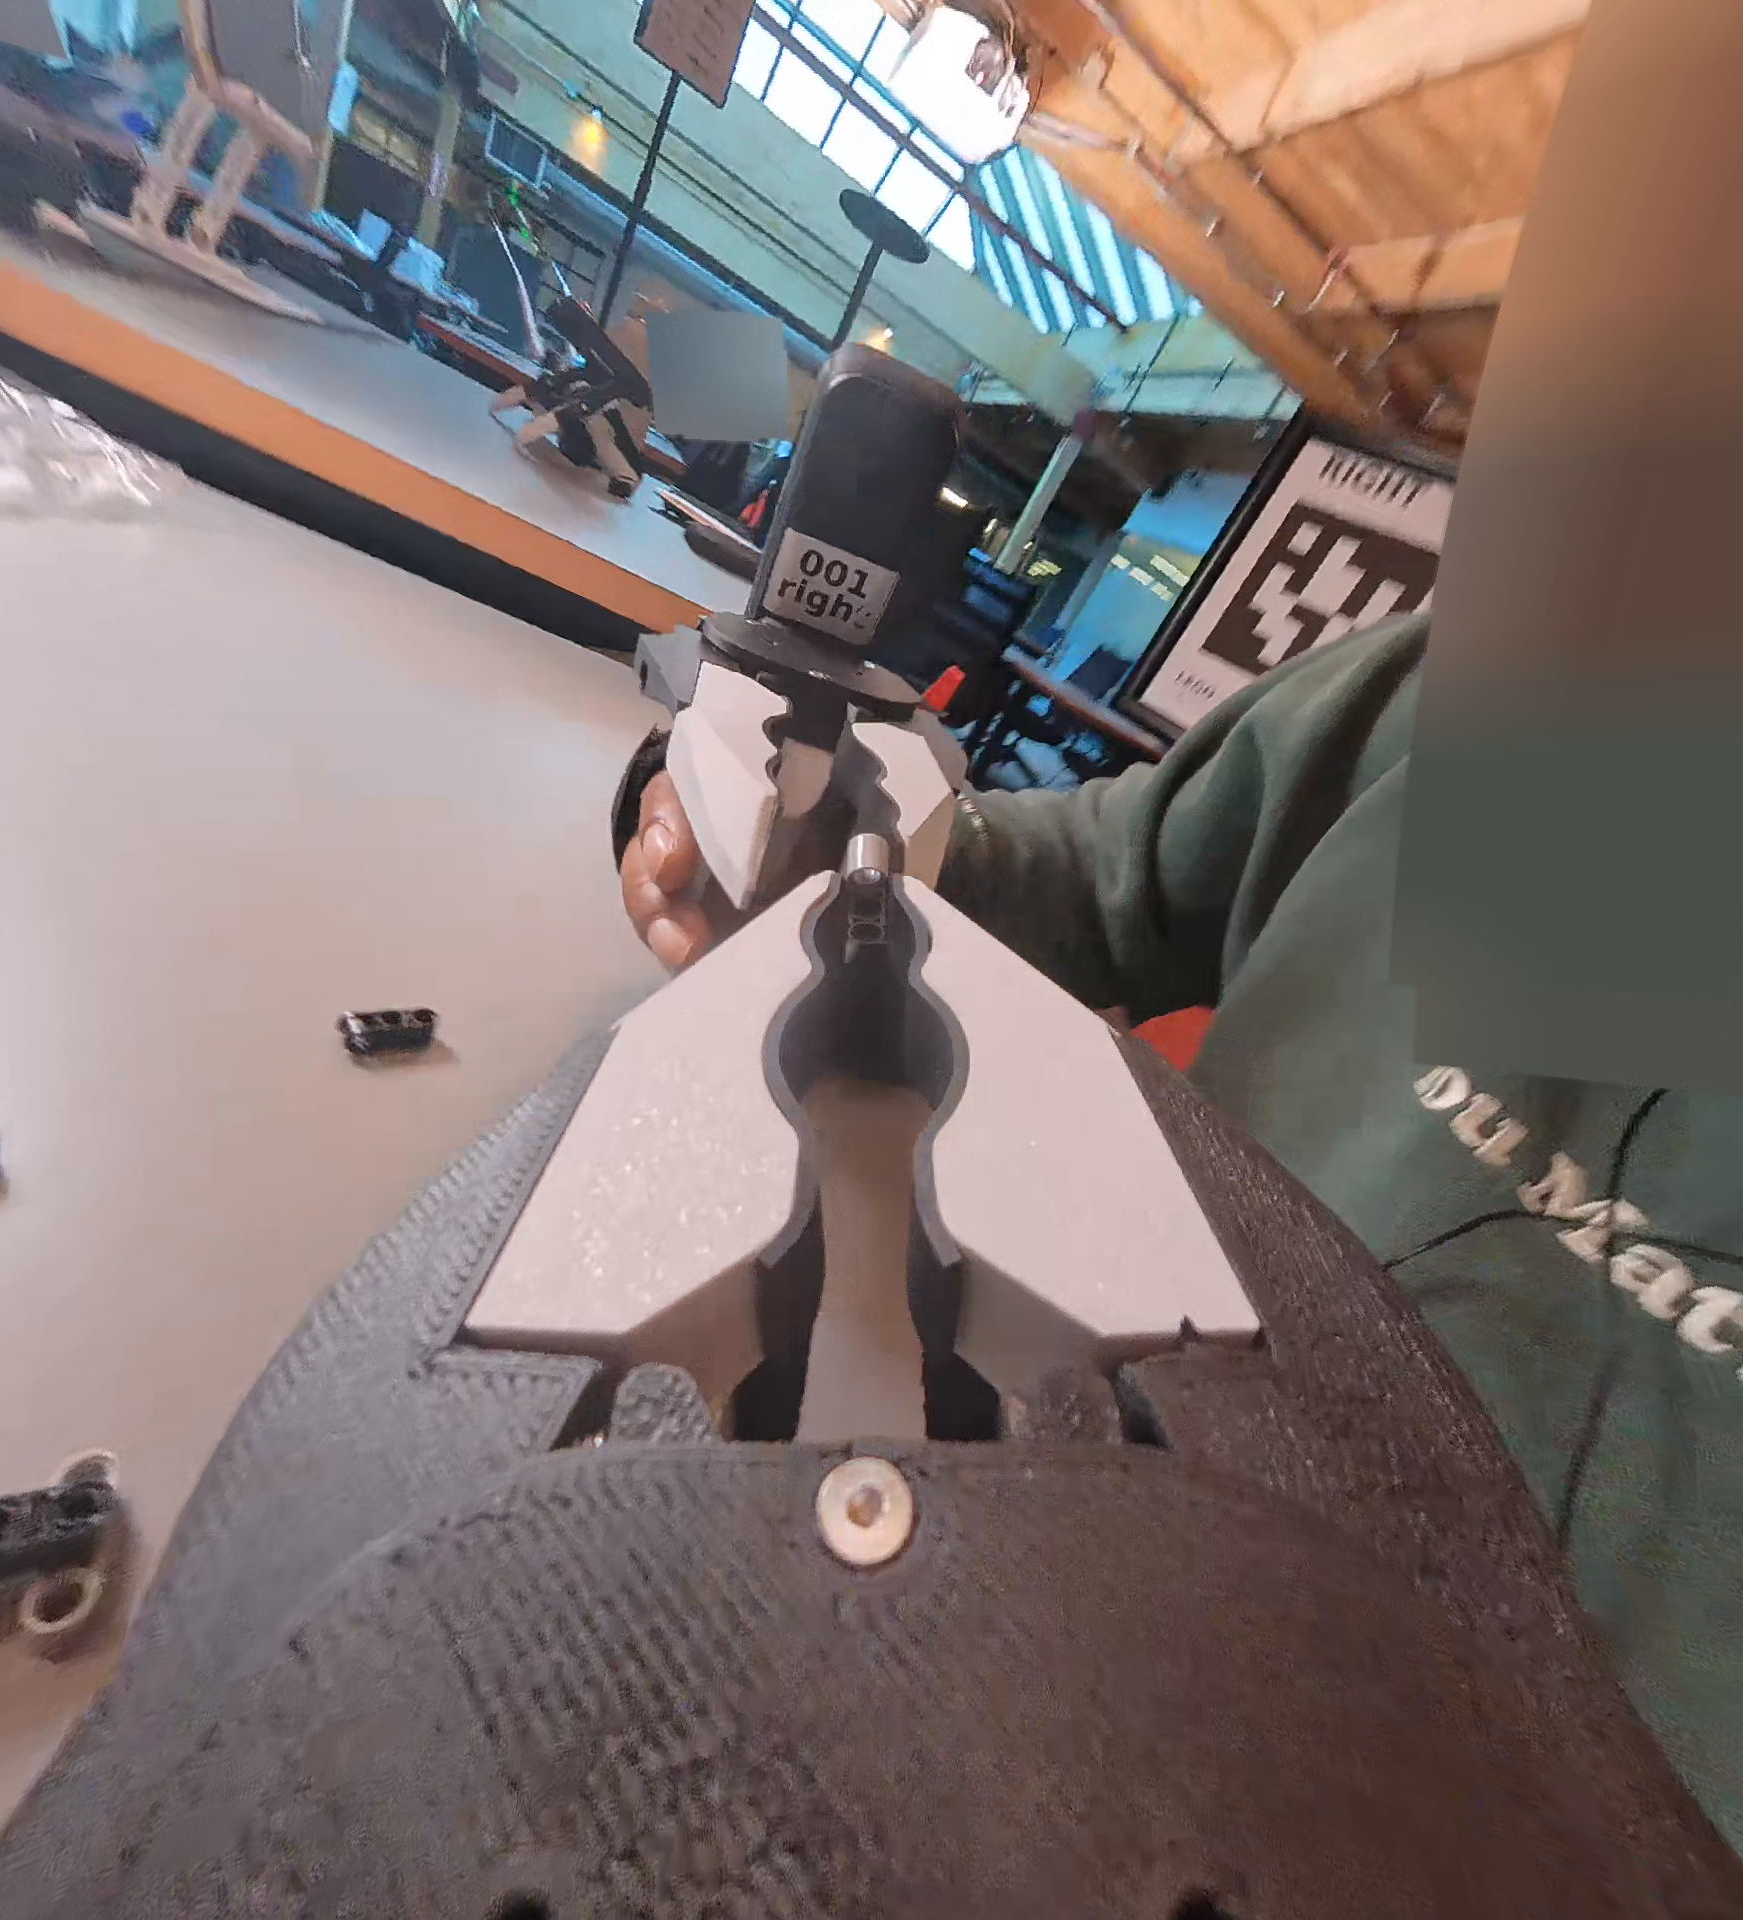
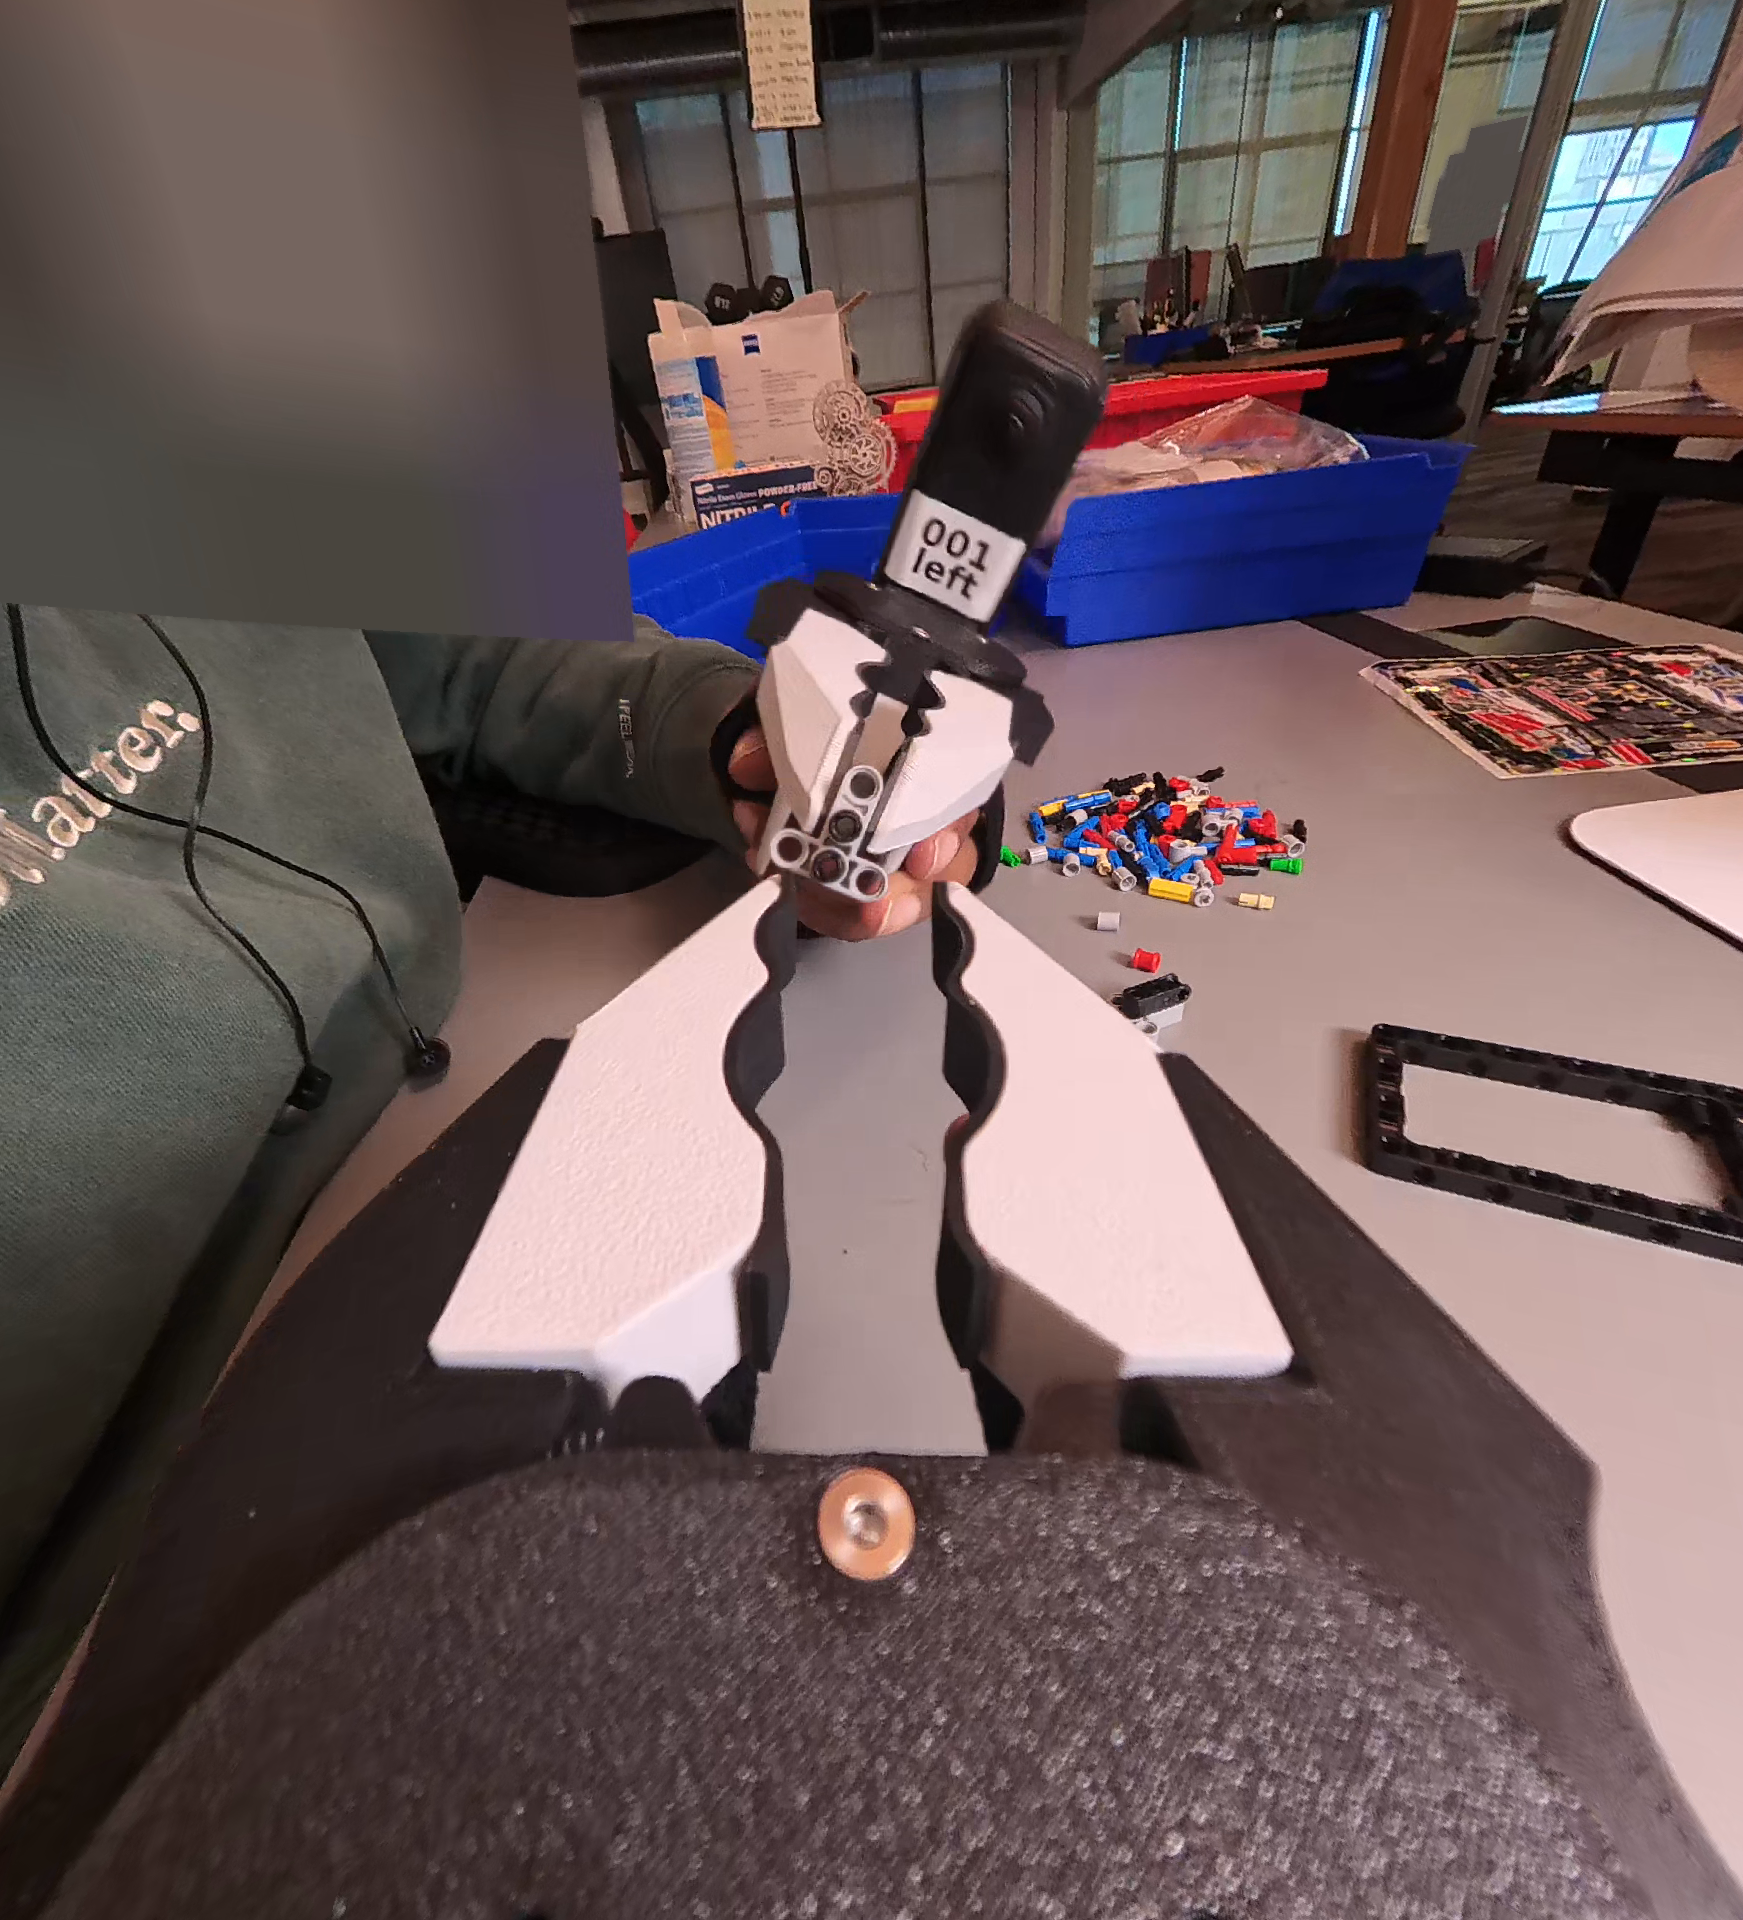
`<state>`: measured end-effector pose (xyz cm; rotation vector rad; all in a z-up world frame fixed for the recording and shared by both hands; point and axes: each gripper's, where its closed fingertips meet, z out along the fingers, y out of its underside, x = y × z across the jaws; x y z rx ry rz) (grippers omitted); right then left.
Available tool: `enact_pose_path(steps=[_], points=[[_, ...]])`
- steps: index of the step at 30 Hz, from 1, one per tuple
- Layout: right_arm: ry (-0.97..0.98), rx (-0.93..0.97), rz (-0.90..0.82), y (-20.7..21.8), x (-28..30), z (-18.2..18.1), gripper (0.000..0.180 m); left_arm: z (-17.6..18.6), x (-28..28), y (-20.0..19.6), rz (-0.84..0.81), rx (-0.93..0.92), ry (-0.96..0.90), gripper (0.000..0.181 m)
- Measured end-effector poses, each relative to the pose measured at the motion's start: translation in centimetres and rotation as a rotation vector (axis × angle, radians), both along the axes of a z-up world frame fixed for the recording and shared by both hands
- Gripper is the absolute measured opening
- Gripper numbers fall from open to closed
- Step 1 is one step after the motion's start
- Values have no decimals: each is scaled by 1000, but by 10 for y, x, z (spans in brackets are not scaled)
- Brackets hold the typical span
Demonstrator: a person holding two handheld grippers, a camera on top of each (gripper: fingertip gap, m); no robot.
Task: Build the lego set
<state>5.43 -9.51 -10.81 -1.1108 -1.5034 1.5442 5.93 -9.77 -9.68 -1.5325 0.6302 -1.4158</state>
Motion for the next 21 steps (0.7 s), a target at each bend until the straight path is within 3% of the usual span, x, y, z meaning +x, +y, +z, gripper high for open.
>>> enact_pose_path(steps=[5,11,21], points=[[-44,9,43,-11,-1,-6,38,1,4,-4,66,200,99,6],[-24,50,23,-13,-2,-3,22,-2,6,-7,99,351,180,6],[-83,271,-69,-5,-3,-19,22,-18,3,-2,113,380,280,7]])
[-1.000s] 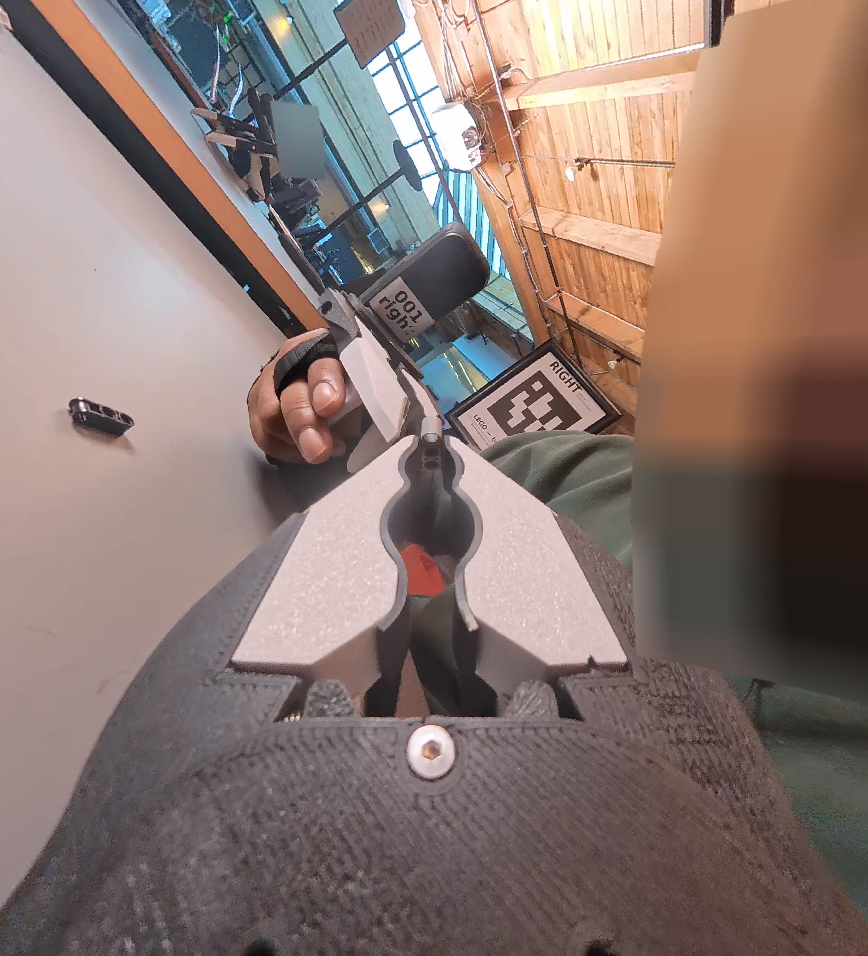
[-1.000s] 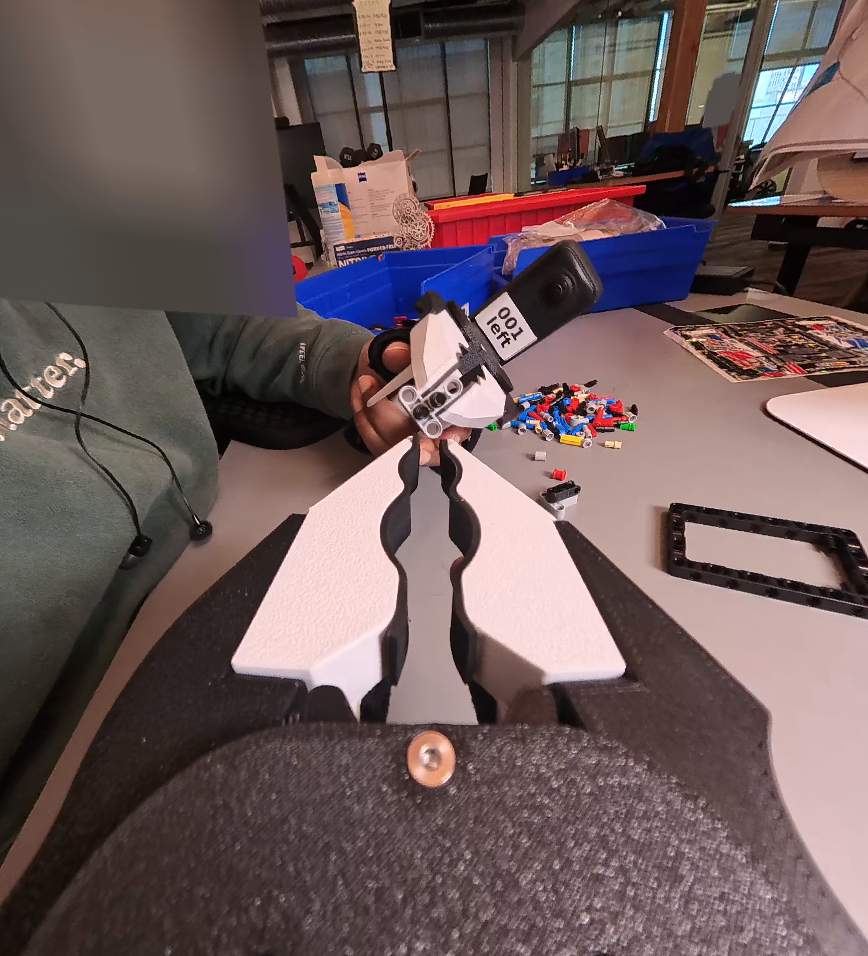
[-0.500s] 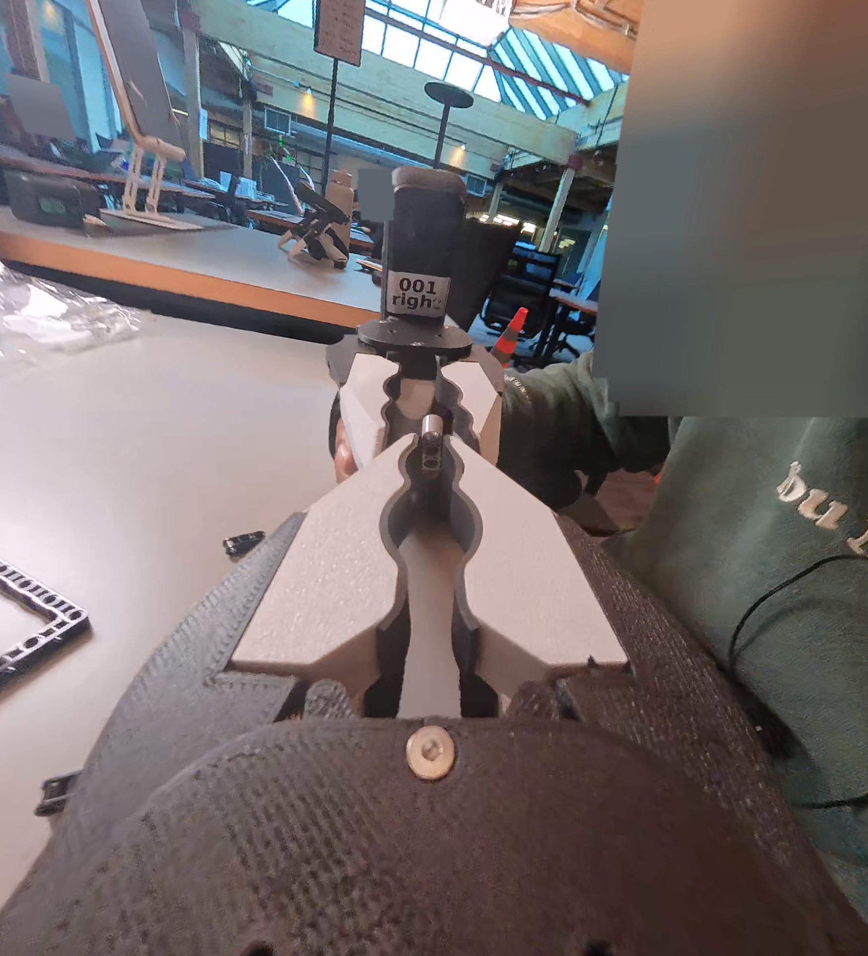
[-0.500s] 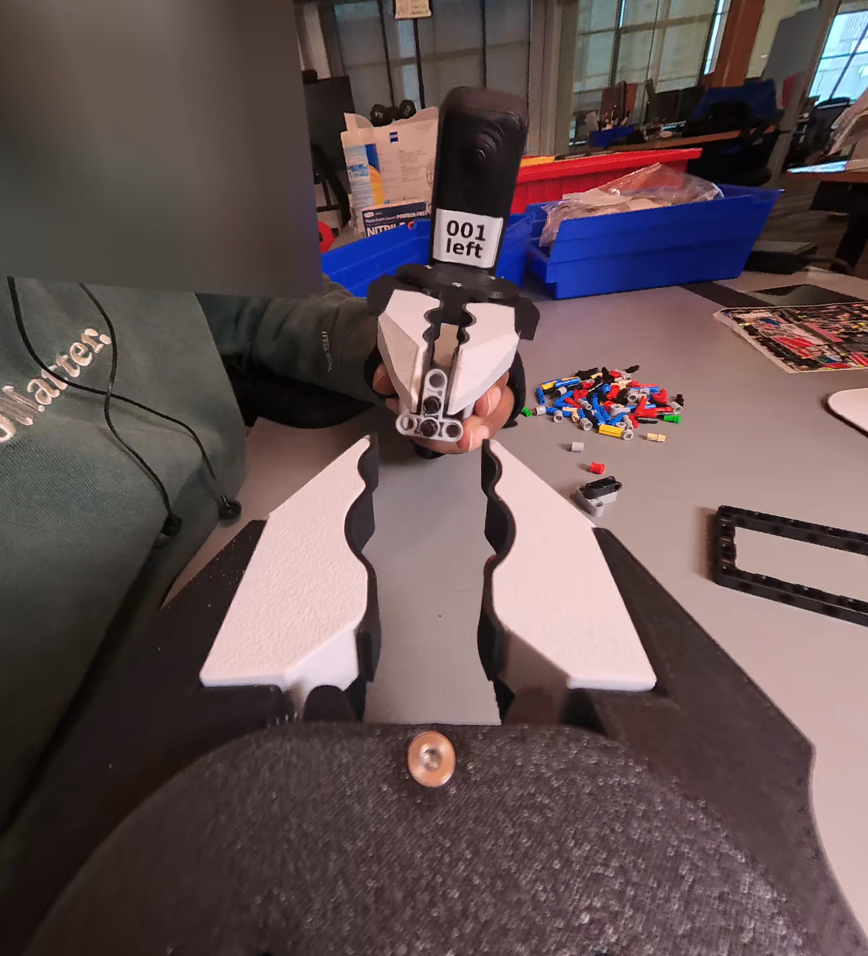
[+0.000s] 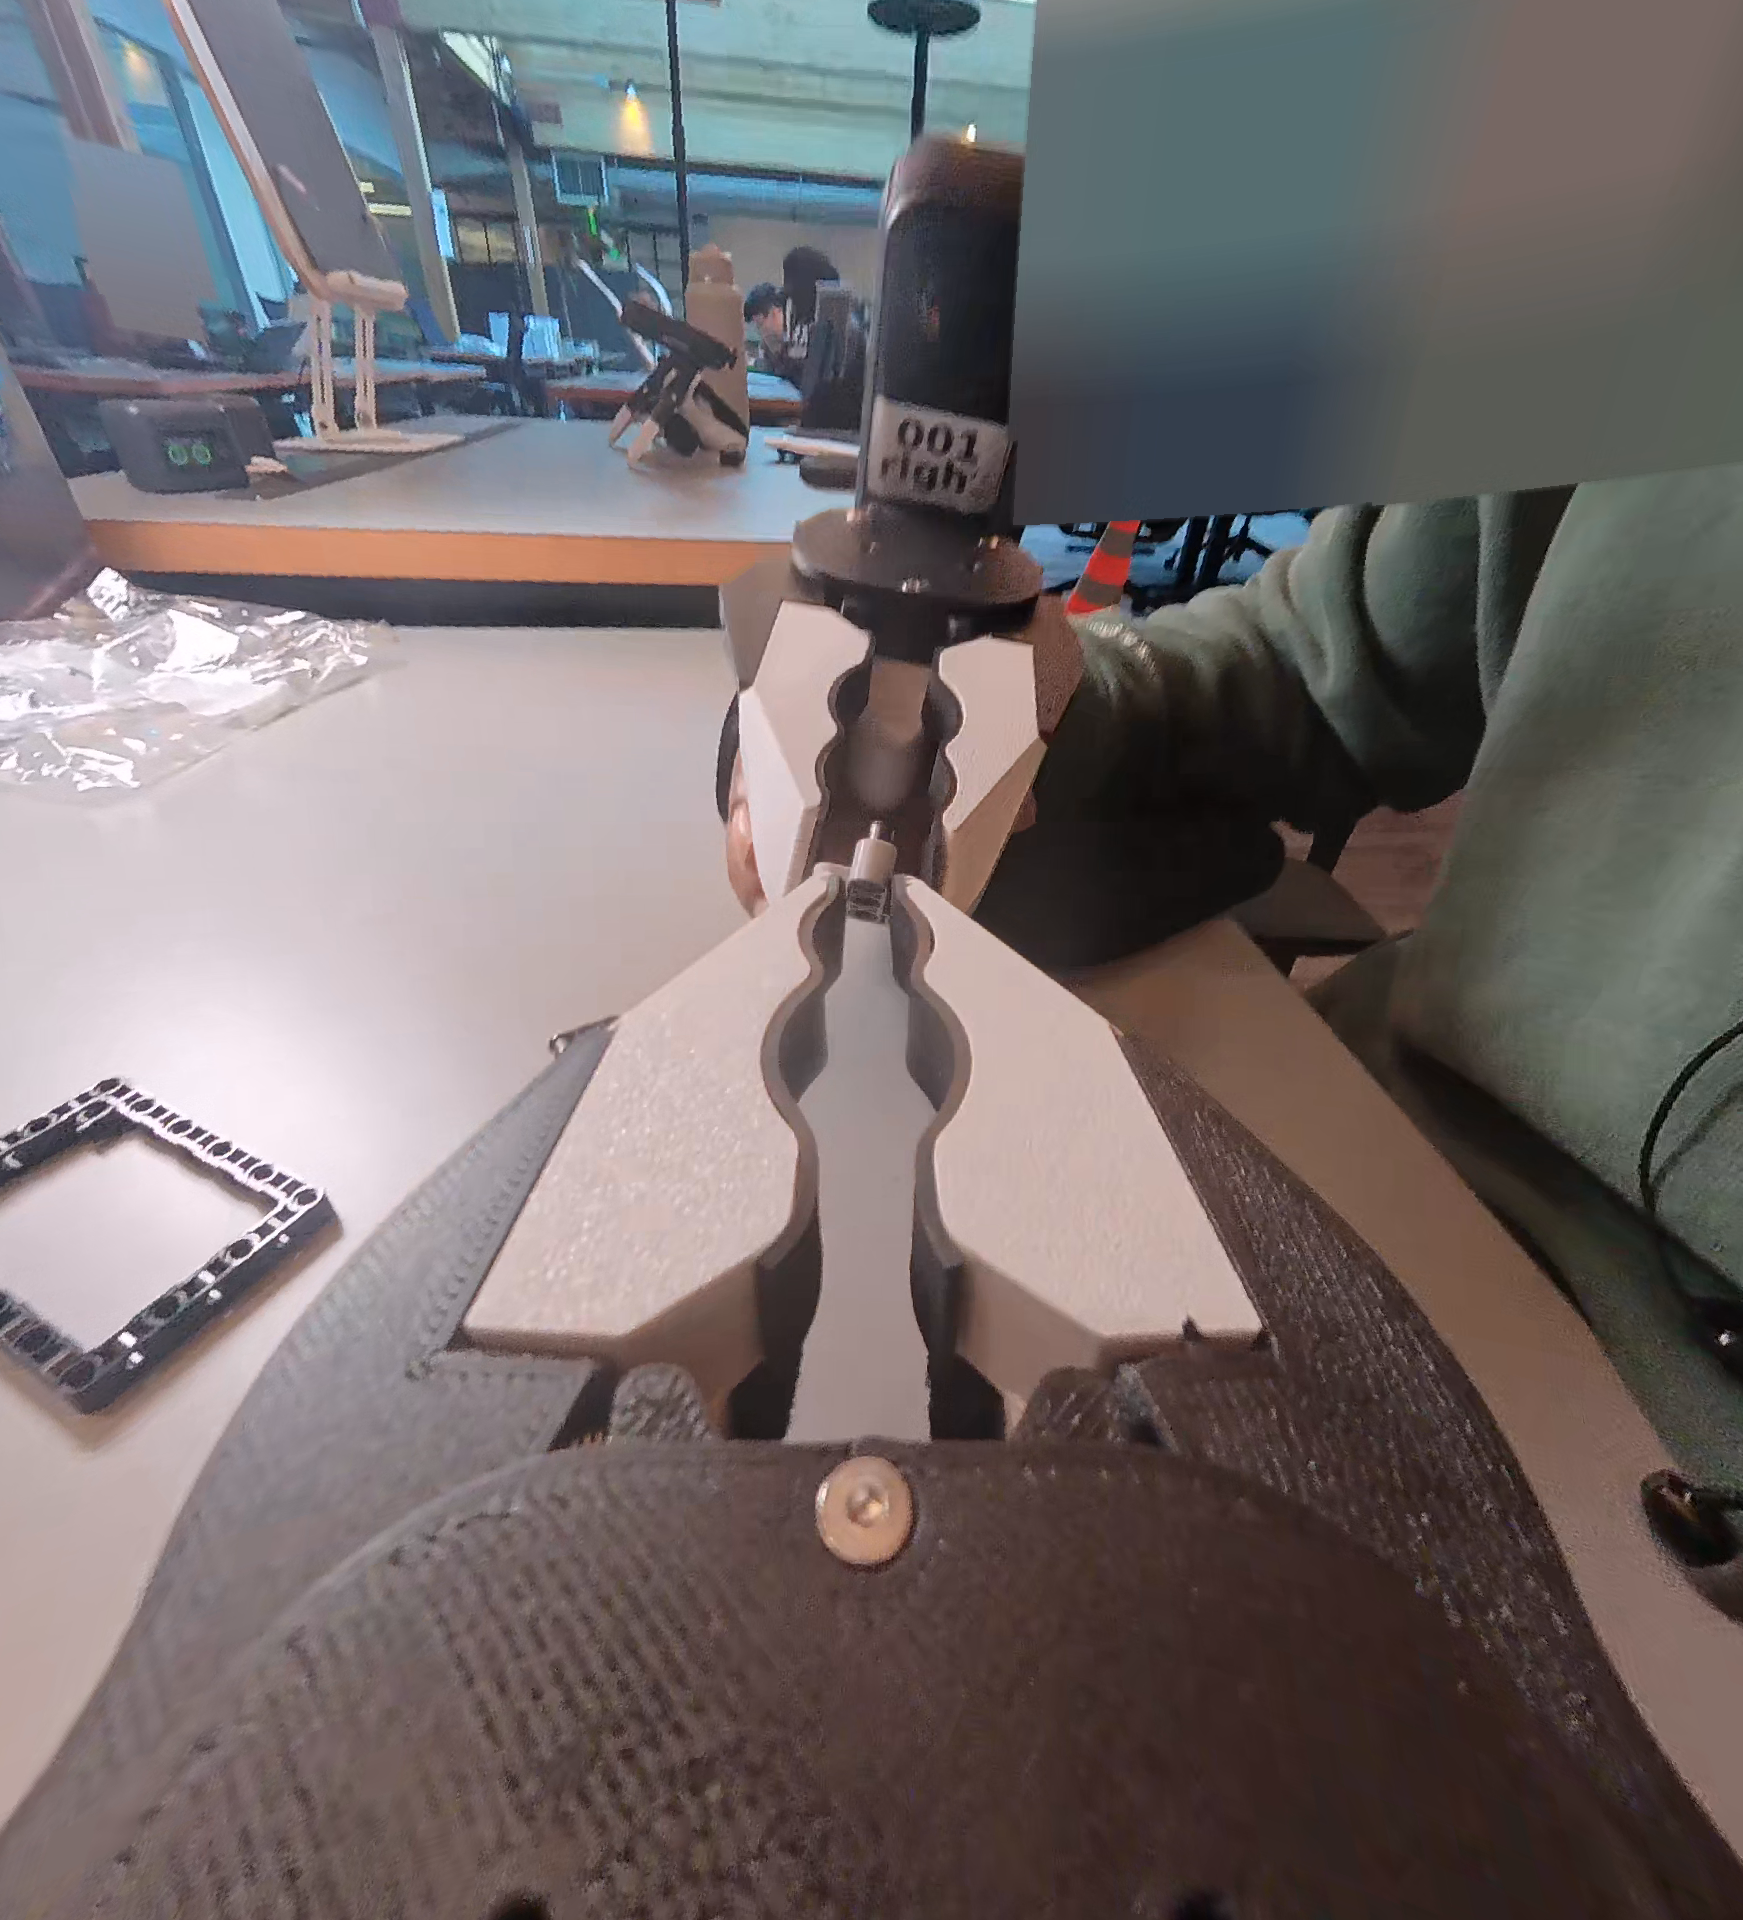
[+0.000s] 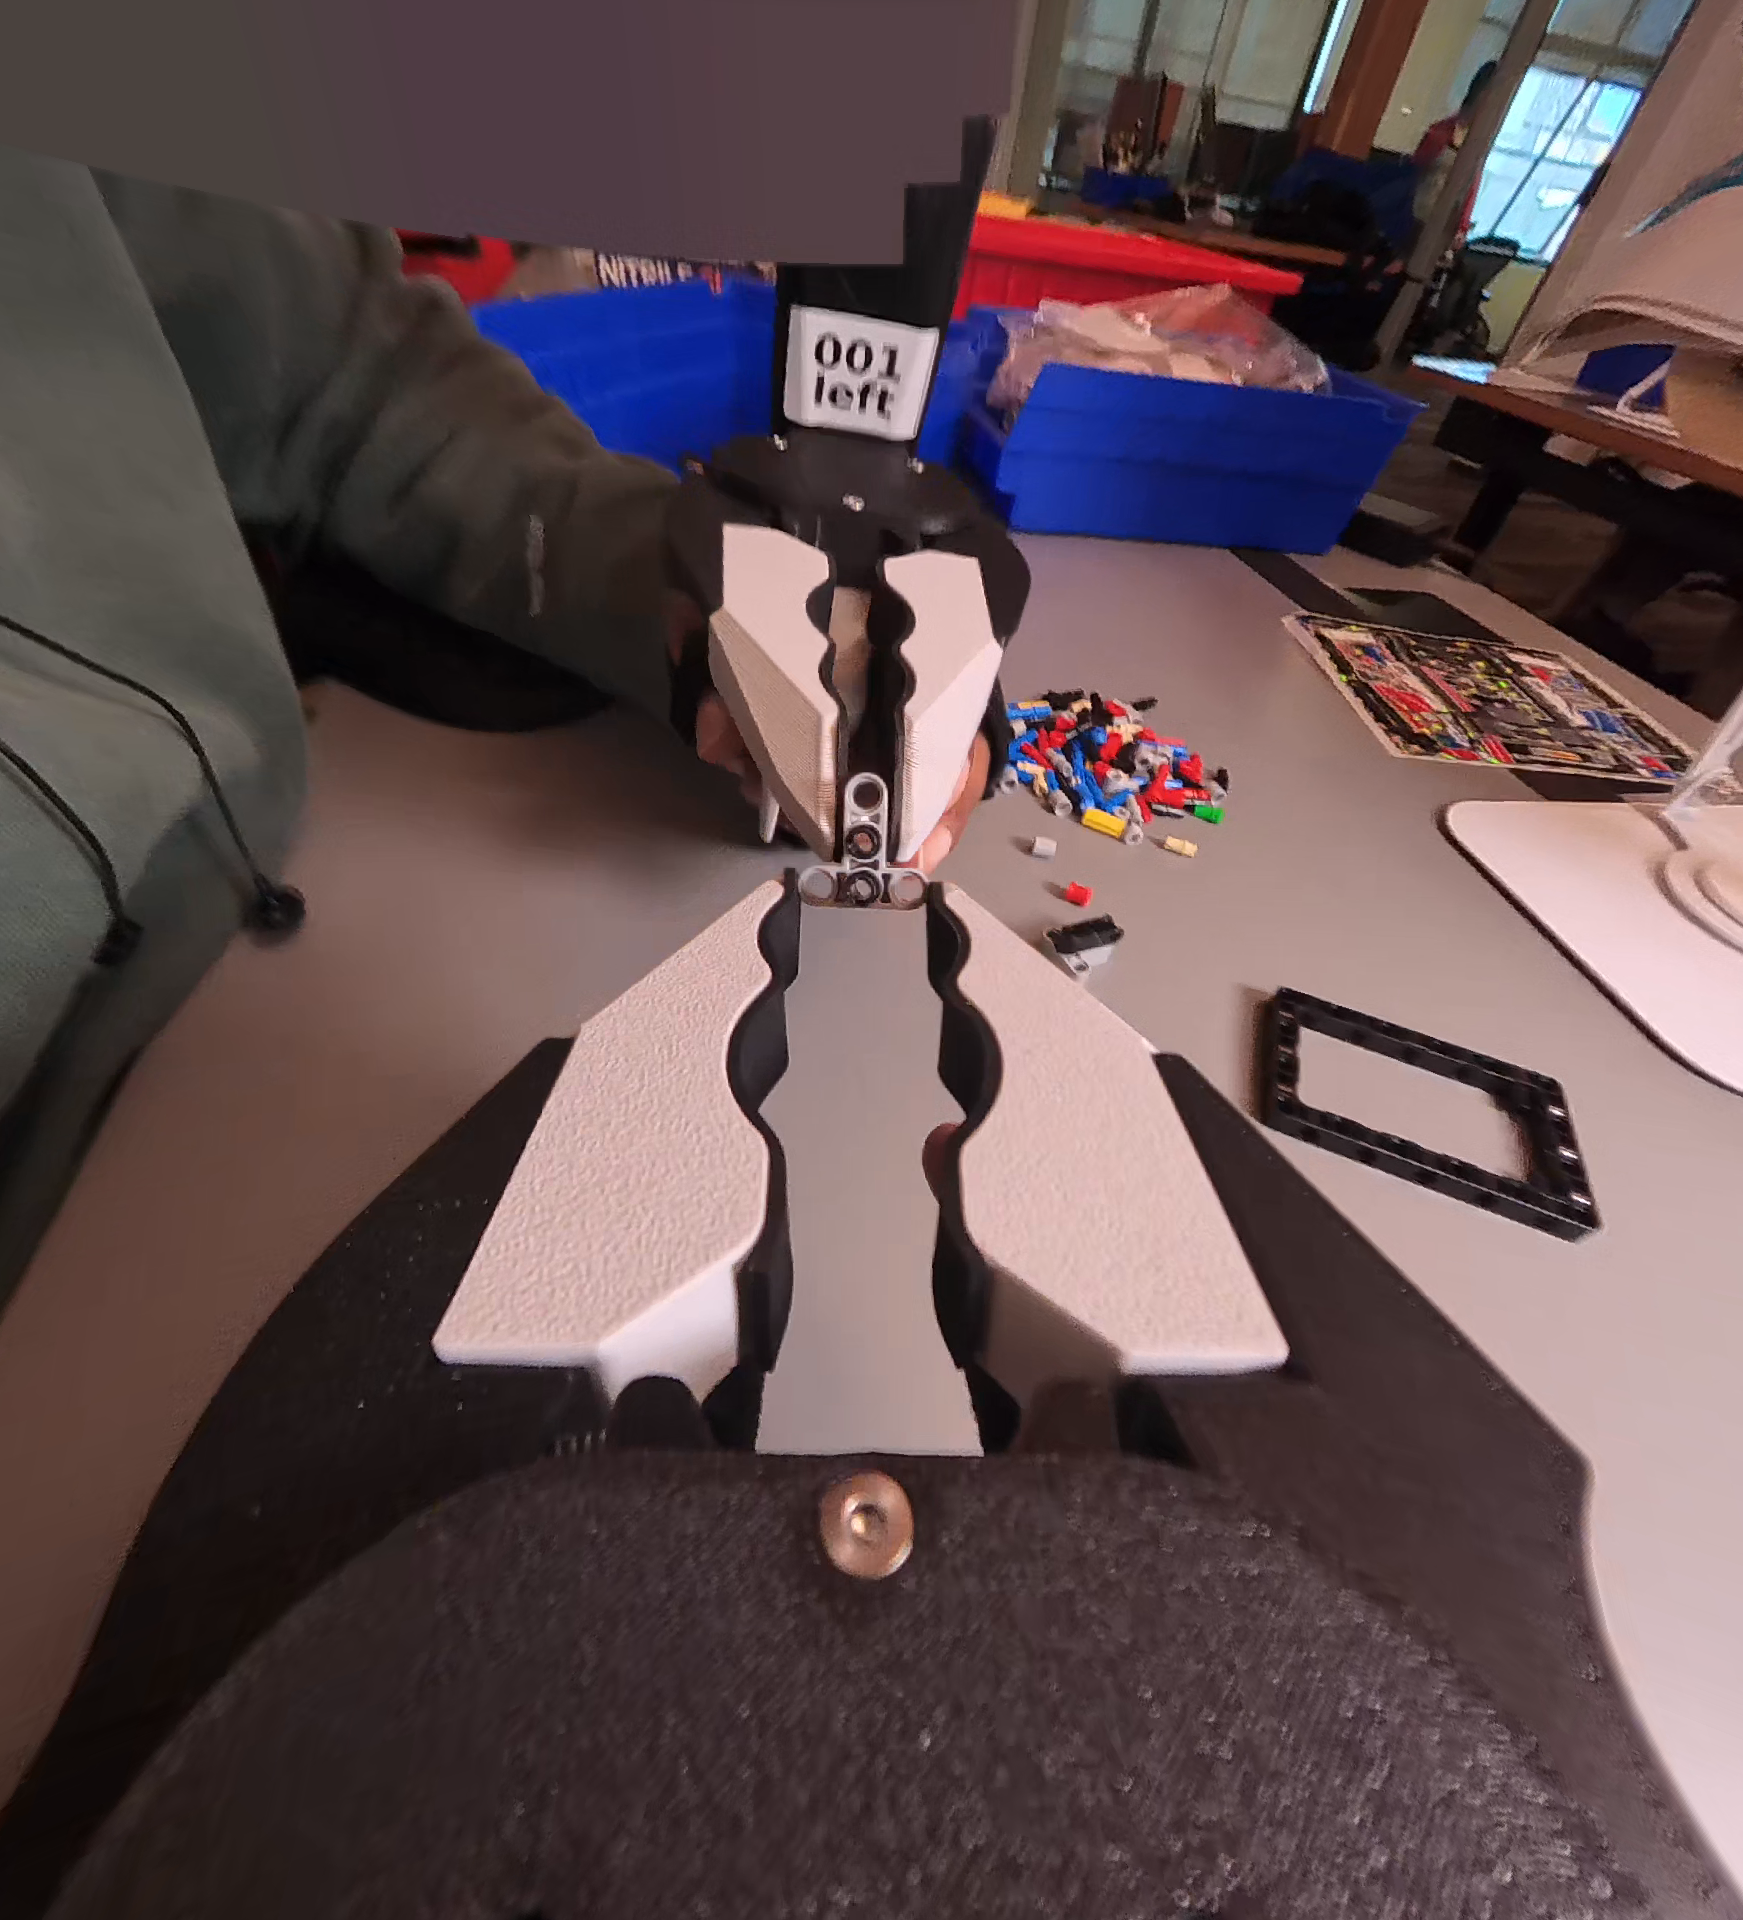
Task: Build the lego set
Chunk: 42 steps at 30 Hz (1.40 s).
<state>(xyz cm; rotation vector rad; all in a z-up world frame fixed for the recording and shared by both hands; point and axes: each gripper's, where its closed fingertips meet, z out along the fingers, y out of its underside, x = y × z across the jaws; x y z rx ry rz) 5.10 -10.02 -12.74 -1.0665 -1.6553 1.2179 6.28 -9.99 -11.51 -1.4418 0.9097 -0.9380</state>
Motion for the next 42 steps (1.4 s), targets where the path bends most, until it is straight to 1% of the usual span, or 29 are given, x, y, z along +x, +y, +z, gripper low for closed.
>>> enact_pose_path(steps=[2,5,9,15,17,19,22,29,34,36,37,39,42], points=[[-53,59,-27,3,0,-8,22,-9,-2,2,17,4,60,7],[-121,122,-60,7,2,-18,22,-18,-6,6,52,26,139,12],[-174,199,-87,10,3,-28,22,-21,-7,6,51,48,187,18],[-181,273,-93,9,3,-31,21,-29,-3,5,53,100,274,13],[-192,296,-95,8,3,-33,21,-32,-2,4,55,122,301,7],[-199,316,-99,9,4,-35,22,-35,-2,5,56,134,321,7],[-183,266,-94,9,4,-31,21,-36,-3,5,47,105,309,6],[-113,20,-58,9,4,-15,21,-30,-3,5,23,-10,203,6],[-138,16,-63,11,3,-21,21,-35,-5,7,32,-36,224,6],[-190,42,-86,19,5,-30,22,-46,-7,12,56,-73,278,6],[-222,56,-108,27,8,-35,26,-52,-8,14,73,-92,315,6],[-334,52,-196,52,17,-49,30,-65,-11,17,98,-131,396,6],[-482,28,-330,83,33,-66,41,-87,-14,19,140,-191,531,6]])
